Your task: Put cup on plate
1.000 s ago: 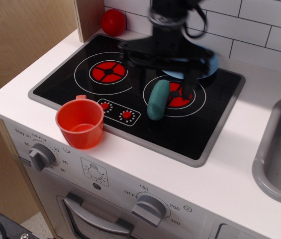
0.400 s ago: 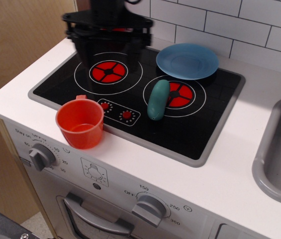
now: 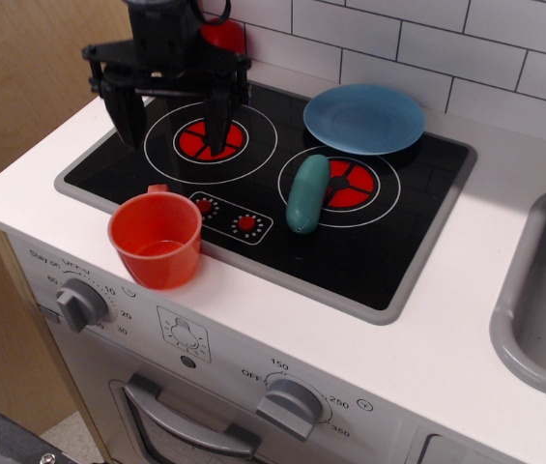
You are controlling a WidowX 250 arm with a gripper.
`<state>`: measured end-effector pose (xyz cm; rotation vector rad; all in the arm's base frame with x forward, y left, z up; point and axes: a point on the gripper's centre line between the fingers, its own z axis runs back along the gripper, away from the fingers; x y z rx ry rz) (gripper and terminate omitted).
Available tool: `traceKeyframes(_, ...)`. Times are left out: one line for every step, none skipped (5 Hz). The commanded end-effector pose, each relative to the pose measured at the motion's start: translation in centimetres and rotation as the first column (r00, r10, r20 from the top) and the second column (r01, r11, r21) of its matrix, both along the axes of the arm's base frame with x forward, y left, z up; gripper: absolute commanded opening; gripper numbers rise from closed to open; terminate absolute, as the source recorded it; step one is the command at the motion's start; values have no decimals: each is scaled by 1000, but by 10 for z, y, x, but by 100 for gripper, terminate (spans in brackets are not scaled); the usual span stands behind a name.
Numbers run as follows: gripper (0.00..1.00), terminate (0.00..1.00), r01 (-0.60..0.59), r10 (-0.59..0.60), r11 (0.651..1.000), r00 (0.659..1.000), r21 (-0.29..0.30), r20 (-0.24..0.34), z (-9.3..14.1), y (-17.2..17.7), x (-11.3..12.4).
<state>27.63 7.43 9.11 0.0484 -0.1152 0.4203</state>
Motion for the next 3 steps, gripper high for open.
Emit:
traceKeyframes(100, 0, -85, 88, 995, 994, -46, 61, -5, 4, -1)
traceKeyframes(100, 0, -139, 141, 990, 989, -37, 46, -7, 3, -1)
traceKeyframes(100, 0, -143, 144, 989, 988, -27, 49, -9, 5, -5)
